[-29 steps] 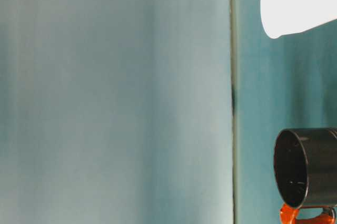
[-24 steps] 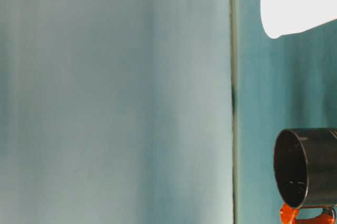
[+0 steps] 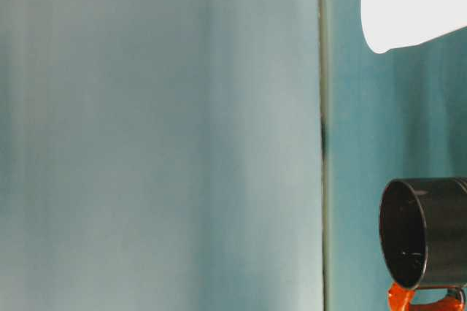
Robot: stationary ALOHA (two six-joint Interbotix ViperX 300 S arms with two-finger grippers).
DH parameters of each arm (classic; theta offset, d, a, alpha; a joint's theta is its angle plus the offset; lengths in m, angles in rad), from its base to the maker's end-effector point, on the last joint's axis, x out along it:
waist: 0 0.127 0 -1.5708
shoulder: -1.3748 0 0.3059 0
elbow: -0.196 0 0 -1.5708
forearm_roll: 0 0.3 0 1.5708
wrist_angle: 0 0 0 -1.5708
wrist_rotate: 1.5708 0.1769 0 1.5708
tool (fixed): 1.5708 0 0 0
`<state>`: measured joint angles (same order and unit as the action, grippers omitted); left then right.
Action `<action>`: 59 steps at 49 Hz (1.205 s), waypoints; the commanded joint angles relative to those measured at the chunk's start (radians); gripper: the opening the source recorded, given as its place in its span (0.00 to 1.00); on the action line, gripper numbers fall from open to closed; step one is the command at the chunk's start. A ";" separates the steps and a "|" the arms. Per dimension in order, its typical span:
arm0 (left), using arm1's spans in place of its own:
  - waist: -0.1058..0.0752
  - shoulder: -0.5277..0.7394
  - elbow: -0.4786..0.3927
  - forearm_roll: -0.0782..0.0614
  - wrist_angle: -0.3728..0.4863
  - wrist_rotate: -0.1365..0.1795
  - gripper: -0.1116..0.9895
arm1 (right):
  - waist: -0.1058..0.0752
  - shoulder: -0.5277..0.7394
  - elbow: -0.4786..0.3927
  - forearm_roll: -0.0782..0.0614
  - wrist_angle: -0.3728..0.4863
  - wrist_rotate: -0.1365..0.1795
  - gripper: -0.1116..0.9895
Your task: Put the paper cup into the moved red handle cup holder.
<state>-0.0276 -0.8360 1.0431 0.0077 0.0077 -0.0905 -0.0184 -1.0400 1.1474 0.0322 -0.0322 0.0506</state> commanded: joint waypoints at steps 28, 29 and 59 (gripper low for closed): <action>-0.005 0.319 -0.201 0.009 0.479 0.015 0.12 | -0.018 0.012 -0.023 0.005 0.212 0.109 0.01; -0.005 0.327 -0.206 0.008 0.485 0.015 0.12 | -0.020 0.012 -0.023 0.005 0.216 0.110 0.01; -0.002 0.425 -0.265 0.015 0.561 0.054 0.12 | -0.031 0.014 -0.018 0.003 0.229 0.110 0.01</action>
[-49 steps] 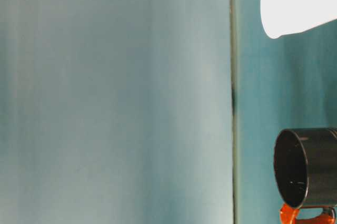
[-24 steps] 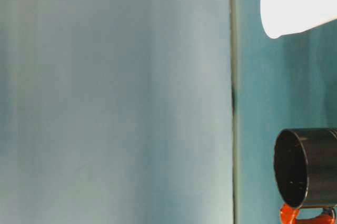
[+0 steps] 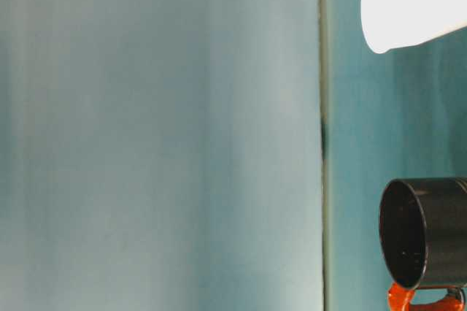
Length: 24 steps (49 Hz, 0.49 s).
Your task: Put the paper cup into the moved red handle cup holder.
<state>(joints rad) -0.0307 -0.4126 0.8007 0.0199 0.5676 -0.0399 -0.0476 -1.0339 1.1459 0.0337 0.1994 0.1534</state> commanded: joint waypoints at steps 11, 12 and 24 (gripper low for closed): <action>0.017 0.020 -0.037 0.003 0.025 0.005 0.13 | -0.002 0.009 -0.015 0.003 -0.003 0.008 0.01; 0.017 0.021 -0.038 0.006 0.025 0.005 0.13 | -0.002 0.009 -0.015 0.002 -0.003 0.008 0.01; 0.020 0.058 -0.064 0.003 0.020 0.012 0.52 | -0.002 0.009 -0.015 0.002 -0.003 0.008 0.01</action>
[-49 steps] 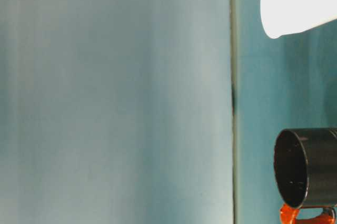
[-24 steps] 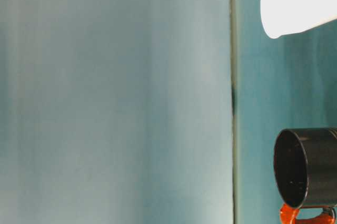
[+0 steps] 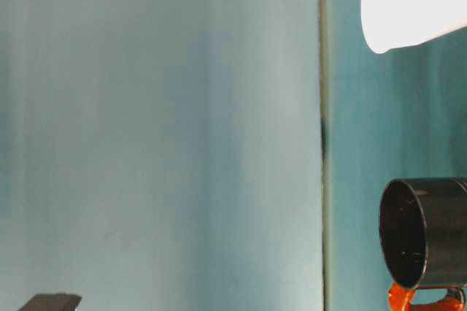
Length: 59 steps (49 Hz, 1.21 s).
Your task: Put the paper cup into the moved red handle cup holder.
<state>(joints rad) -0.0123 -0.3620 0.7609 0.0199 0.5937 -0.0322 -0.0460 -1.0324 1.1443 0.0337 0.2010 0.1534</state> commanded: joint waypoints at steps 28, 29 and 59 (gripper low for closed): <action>0.014 0.150 -0.064 0.003 0.002 0.104 0.99 | -0.003 0.011 -0.011 0.003 -0.005 0.008 0.01; 0.014 0.160 -0.064 0.003 -0.002 0.109 0.99 | -0.003 0.009 -0.012 0.002 -0.005 0.008 0.01; 0.044 0.357 -0.087 0.003 -0.112 0.163 0.99 | -0.003 0.011 -0.008 0.003 -0.006 0.011 0.01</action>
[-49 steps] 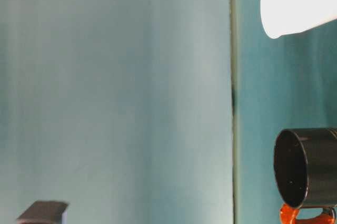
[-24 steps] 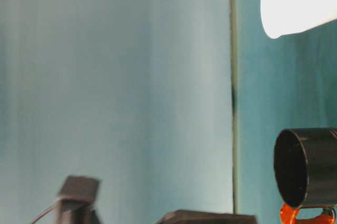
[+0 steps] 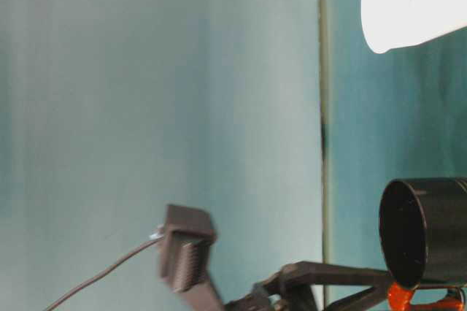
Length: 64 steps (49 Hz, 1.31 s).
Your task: Put the paper cup into the moved red handle cup holder.
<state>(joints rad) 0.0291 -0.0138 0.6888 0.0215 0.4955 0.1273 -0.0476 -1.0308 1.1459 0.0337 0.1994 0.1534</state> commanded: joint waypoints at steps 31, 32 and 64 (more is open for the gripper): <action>0.003 0.017 -0.015 0.002 -0.012 0.000 0.97 | -0.002 0.008 0.002 0.002 -0.003 0.021 0.01; 0.003 0.017 -0.015 0.002 -0.014 0.000 0.97 | -0.002 0.008 0.002 0.002 -0.005 0.021 0.01; -0.015 0.008 -0.018 0.002 -0.008 0.023 0.34 | -0.002 0.009 0.005 0.002 -0.003 0.021 0.01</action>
<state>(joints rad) 0.0138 0.0077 0.6857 0.0215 0.4909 0.1457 -0.0476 -1.0308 1.1566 0.0337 0.2010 0.1657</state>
